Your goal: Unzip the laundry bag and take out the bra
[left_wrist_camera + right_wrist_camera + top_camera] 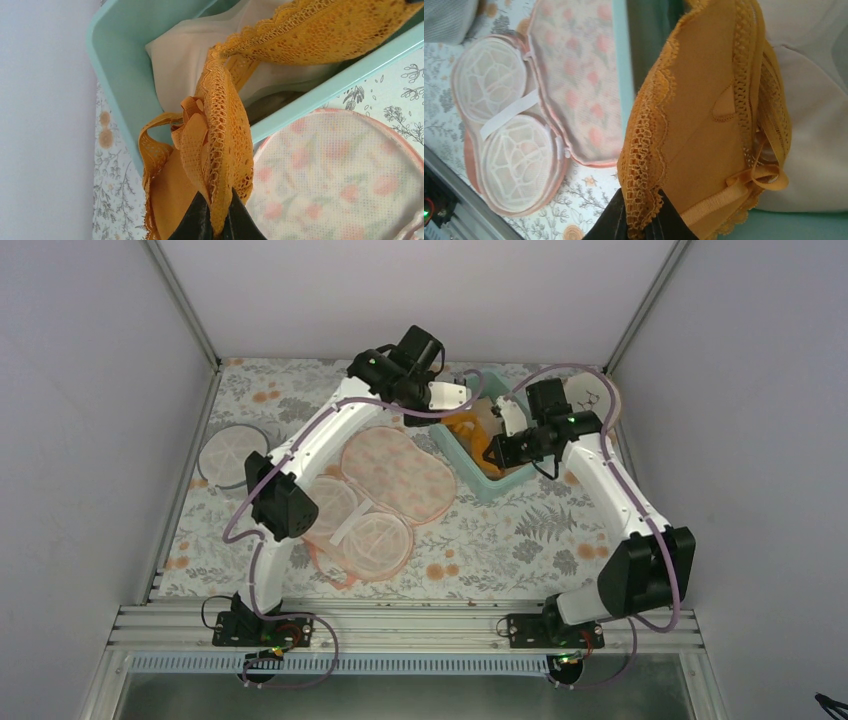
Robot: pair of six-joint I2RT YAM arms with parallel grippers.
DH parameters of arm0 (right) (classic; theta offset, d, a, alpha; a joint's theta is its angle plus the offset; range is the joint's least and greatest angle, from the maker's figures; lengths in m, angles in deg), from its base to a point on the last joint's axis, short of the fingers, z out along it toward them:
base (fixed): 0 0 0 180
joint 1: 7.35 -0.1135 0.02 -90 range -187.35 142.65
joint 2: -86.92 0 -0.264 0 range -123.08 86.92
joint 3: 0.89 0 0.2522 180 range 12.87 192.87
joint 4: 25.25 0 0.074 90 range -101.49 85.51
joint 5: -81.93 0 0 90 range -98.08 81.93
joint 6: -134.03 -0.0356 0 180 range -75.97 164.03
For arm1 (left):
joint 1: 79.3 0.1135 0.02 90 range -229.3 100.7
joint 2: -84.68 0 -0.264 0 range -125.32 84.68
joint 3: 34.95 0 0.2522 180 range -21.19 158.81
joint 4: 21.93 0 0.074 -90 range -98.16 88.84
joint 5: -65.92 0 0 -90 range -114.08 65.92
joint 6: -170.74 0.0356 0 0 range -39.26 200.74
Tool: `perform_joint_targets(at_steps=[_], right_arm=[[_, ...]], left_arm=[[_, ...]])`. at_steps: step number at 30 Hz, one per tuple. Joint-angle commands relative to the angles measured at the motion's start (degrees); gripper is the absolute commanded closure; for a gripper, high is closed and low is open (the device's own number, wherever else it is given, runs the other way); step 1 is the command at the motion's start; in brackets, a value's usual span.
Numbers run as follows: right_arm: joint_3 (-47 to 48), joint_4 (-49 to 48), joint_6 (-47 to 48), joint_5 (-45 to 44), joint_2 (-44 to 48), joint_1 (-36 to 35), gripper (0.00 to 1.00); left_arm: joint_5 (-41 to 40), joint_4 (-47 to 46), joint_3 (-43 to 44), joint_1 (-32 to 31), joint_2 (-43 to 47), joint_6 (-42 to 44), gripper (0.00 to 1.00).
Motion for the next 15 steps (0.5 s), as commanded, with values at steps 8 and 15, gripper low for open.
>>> perform_joint_targets(at_steps=[8, 15], right_arm=[[2.0, -5.1, 1.6, -7.0, -10.3, 5.4, 0.82], [4.0, -8.4, -0.3, -12.4, -11.9, 6.2, 0.63]], left_arm=[[-0.3, 1.7, 8.3, -0.3, -8.5, -0.8, 0.96], [-0.5, -0.3, 10.5, -0.3, -10.7, -1.2, 0.94]])
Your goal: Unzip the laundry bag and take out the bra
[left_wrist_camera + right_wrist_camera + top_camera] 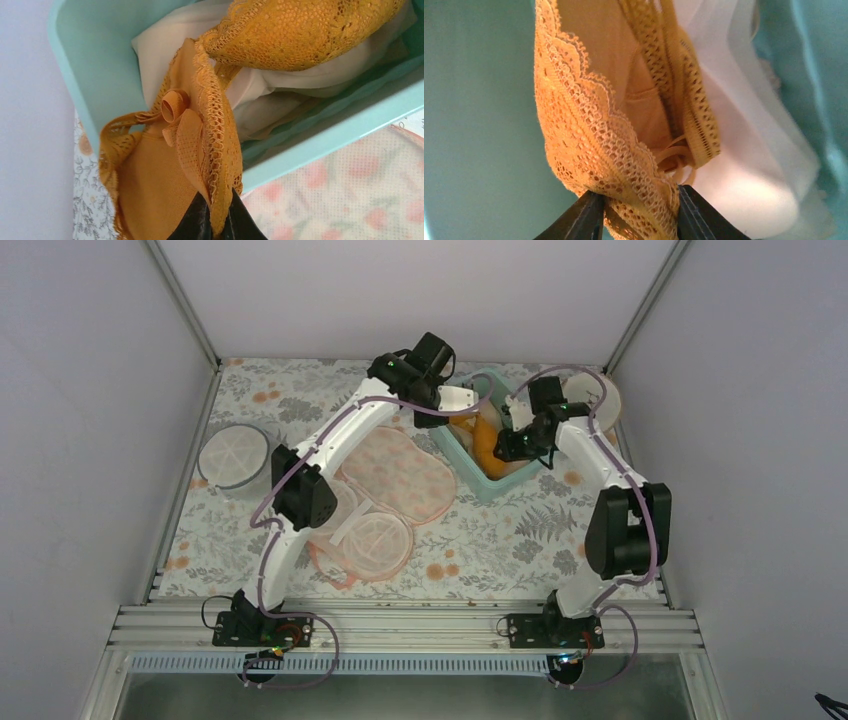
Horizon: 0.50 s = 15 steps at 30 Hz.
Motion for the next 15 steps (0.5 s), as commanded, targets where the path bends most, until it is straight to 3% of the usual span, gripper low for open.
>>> perform_joint_targets(at_steps=[1, 10, 15], right_arm=[[3.4, -4.1, -1.1, -5.4, 0.8, 0.7, 0.62], [4.4, -6.7, -1.6, -18.6, 1.6, 0.8, 0.53], [7.3, -7.1, -0.1, -20.3, 0.8, 0.8, 0.48]], left_arm=[[-0.1, -1.2, 3.6, -0.3, -0.9, -1.0, 0.93], [2.4, -2.4, 4.1, -0.2, -0.2, -2.3, 0.91], [3.1, -2.6, 3.4, -0.3, 0.1, -2.9, 0.9]])
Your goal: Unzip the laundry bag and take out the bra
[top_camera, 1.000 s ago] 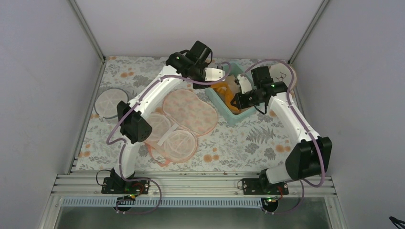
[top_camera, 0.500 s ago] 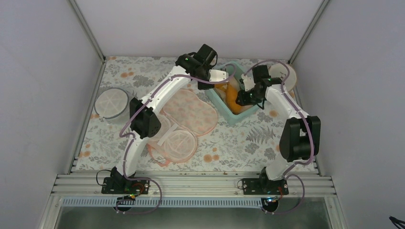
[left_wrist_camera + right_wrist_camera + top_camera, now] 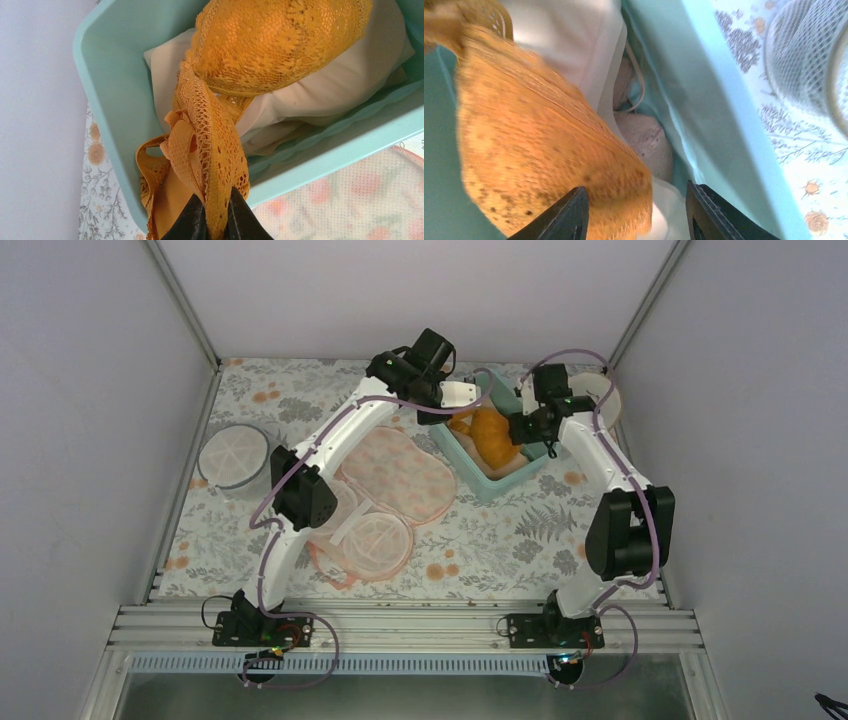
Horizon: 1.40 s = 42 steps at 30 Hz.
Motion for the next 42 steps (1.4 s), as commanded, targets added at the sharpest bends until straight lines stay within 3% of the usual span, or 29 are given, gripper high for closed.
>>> perform_joint_targets(at_steps=[1, 5, 10, 14, 26, 33, 42], right_arm=[[4.6, -2.2, 1.8, -2.8, 0.3, 0.6, 0.48], [2.3, -8.8, 9.7, 8.1, 4.8, 0.6, 0.46], [-14.6, -28.7, 24.1, 27.1, 18.3, 0.6, 0.35], [-21.4, -37.9, 35.8, 39.6, 22.3, 0.6, 0.34], [-14.5, -41.1, 46.9, 52.6, 7.3, 3.0, 0.35], [-8.9, -39.2, 49.3, 51.3, -0.2, 2.3, 0.36], [-9.0, -36.7, 51.0, 51.6, -2.9, -0.2, 0.52]], left_arm=[[1.6, -0.9, 1.4, -0.3, 0.4, -1.4, 0.9], [2.3, -0.7, 1.5, -0.2, 0.6, -1.5, 0.9], [2.8, -0.7, 1.5, -0.2, 0.9, -1.4, 0.9], [3.3, -0.6, 1.6, -0.2, 0.7, -1.2, 0.9], [5.4, -0.1, 1.0, 0.0, 1.3, -0.9, 0.9], [6.4, -0.3, 1.0, 0.2, 1.1, -0.4, 0.9], [7.8, -0.5, 1.6, 0.3, 0.8, -0.6, 0.9]])
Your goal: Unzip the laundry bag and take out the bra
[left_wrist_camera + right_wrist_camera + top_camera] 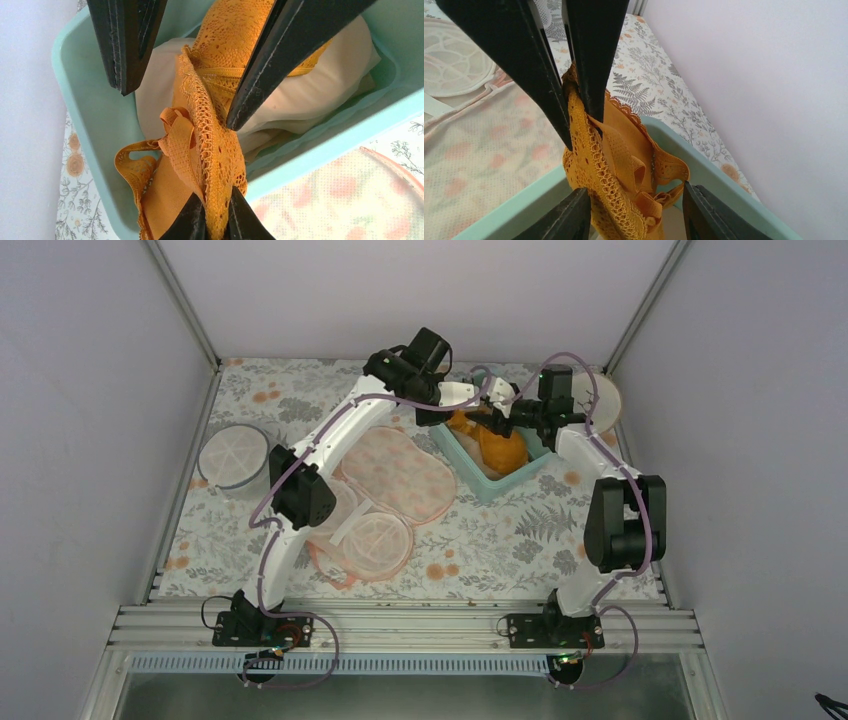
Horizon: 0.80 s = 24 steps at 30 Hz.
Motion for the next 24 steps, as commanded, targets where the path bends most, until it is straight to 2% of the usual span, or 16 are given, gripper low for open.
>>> perform_joint_targets(at_steps=[1, 6, 11, 17, 21, 24], right_arm=[[-1.0, 1.6, 2.9, 0.9, -0.2, -2.3, 0.52], [-2.7, -0.1, 1.8, 0.8, -0.1, -3.5, 0.55], [-1.9, 1.5, 2.1, 1.4, -1.3, -3.5, 0.54], [-2.0, 2.9, 4.2, 10.0, -1.2, -2.3, 0.52], [-0.8, 2.0, 3.4, 12.3, -2.4, -0.9, 0.52], [0.2, 1.7, 3.3, 10.1, -3.6, -0.8, 0.54]], left_arm=[[2.7, -1.6, 1.7, -0.5, 1.0, -0.4, 0.9], [2.7, -1.8, 1.7, -0.5, 1.1, -0.5, 0.9], [2.6, -1.9, 1.5, -0.5, 1.5, -0.4, 0.9], [3.1, -1.8, 1.3, 0.1, 1.6, -0.2, 0.9], [3.1, -1.4, 1.0, 0.4, 1.8, 0.1, 0.9], [3.4, -1.3, 0.8, 0.6, 1.9, 0.3, 0.9]])
